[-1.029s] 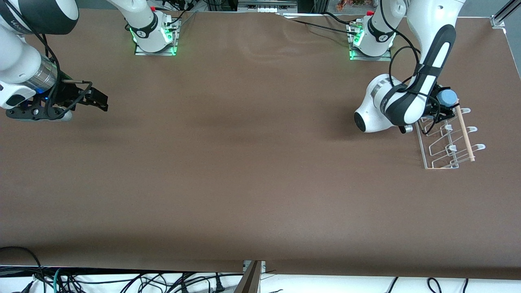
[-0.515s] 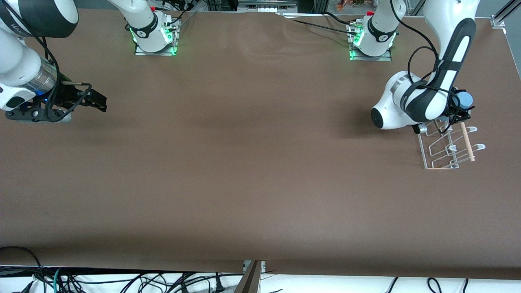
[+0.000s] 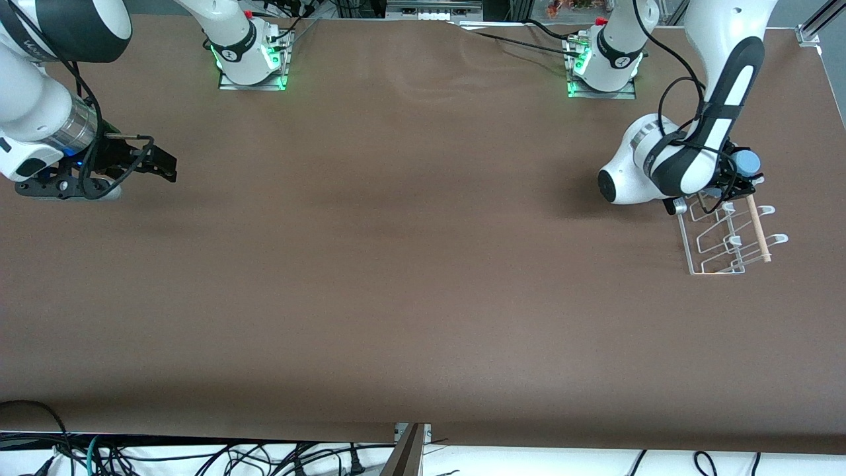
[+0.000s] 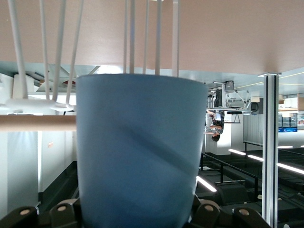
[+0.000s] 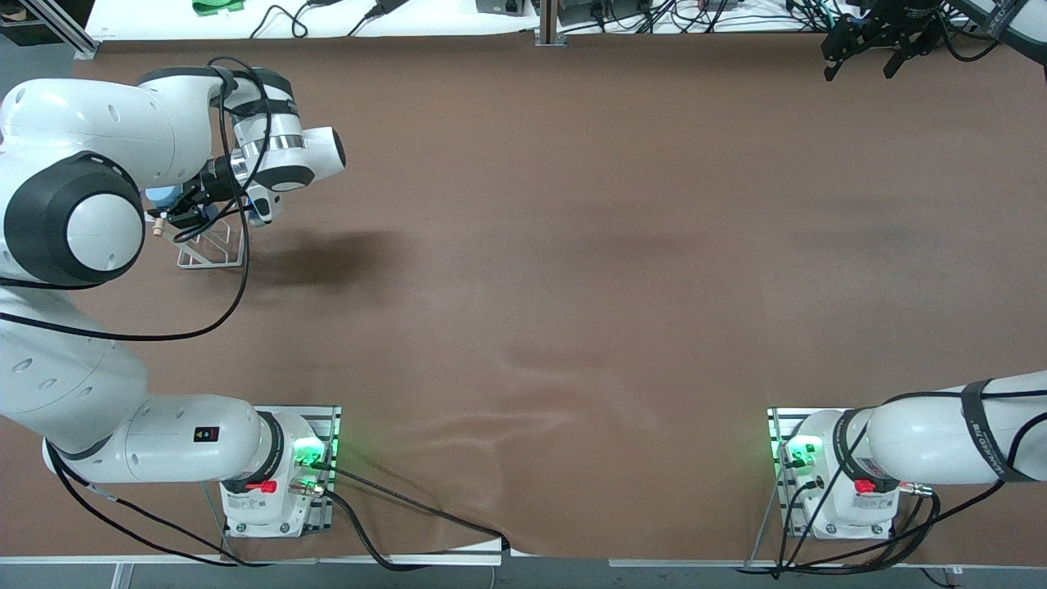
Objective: Transfer cup to left arm and place on rack
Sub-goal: 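Lower the cup onto a rack peg with the left gripper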
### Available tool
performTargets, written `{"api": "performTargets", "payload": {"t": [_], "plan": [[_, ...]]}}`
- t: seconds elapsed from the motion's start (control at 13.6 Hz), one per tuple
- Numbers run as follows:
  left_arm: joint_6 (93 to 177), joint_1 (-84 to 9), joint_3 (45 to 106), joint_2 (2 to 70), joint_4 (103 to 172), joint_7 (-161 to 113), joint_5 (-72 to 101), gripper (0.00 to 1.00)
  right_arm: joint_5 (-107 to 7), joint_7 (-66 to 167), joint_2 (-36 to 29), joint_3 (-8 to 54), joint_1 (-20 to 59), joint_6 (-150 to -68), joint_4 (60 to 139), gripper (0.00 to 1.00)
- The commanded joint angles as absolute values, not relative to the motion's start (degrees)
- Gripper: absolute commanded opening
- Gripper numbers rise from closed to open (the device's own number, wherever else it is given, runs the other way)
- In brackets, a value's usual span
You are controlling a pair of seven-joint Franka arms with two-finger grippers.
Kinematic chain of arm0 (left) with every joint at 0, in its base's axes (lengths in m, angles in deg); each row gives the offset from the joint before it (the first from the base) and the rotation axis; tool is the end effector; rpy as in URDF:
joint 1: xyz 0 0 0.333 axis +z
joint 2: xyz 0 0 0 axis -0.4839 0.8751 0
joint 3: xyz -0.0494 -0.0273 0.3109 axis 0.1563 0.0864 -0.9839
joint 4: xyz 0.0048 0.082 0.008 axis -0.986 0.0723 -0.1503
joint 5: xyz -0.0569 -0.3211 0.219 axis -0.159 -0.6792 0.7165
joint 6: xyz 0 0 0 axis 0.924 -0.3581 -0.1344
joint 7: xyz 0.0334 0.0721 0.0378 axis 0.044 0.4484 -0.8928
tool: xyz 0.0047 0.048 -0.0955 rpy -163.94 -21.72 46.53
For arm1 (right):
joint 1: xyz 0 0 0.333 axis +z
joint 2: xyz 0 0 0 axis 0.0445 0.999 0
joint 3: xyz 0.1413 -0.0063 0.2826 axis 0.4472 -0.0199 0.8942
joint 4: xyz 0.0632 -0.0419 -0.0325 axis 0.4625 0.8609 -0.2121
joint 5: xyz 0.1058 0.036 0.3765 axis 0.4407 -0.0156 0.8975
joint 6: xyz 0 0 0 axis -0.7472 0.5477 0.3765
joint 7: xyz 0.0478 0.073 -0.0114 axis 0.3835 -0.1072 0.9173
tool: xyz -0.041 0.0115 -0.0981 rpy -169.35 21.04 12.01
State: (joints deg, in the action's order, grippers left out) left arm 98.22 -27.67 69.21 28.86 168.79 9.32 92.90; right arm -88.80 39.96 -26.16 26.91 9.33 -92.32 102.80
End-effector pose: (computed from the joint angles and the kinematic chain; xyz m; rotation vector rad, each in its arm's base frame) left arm 0.4561 0.0271 0.2327 -1.4521 1.1486 1.3102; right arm 0.5554 0.0504 0.5312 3.1082 0.0087 -0.1081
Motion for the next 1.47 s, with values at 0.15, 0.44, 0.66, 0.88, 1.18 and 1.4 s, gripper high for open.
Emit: {"api": "performTargets", "payload": {"t": [0.15,0.44,0.66,0.88,1.18,1.4], "plan": [[99.09,-27.18,69.59,30.85,169.35,5.96,94.91,0.31,-89.29,40.12,-25.89,27.76,8.53,-91.62,102.09,0.99],[99.18,-27.53,69.68,30.77,169.26,5.96,95.79,1.0,-89.29,40.03,-25.89,27.76,8.53,-91.62,102.17,0.99],[99.0,-27.88,70.64,28.93,168.73,6.05,95.7,1.0,-89.29,40.03,-25.89,27.76,8.53,-91.53,102.17,0.99],[99.62,-27.8,73.8,26.2,164.46,5.34,90.37,1.0,-89.29,39.94,-25.89,27.76,8.53,-91.53,102.17,0.99],[99.53,-27.8,75.4,26.11,150.23,5.69,74.14,1.0,-89.29,39.24,-25.8,27.76,8.61,-91.53,102.17,0.99],[99.44,-27.88,75.57,25.05,140.2,5.25,60.86,1.0,-89.29,38.45,-25.63,27.85,8.61,-91.53,102.17,0.99]]}}
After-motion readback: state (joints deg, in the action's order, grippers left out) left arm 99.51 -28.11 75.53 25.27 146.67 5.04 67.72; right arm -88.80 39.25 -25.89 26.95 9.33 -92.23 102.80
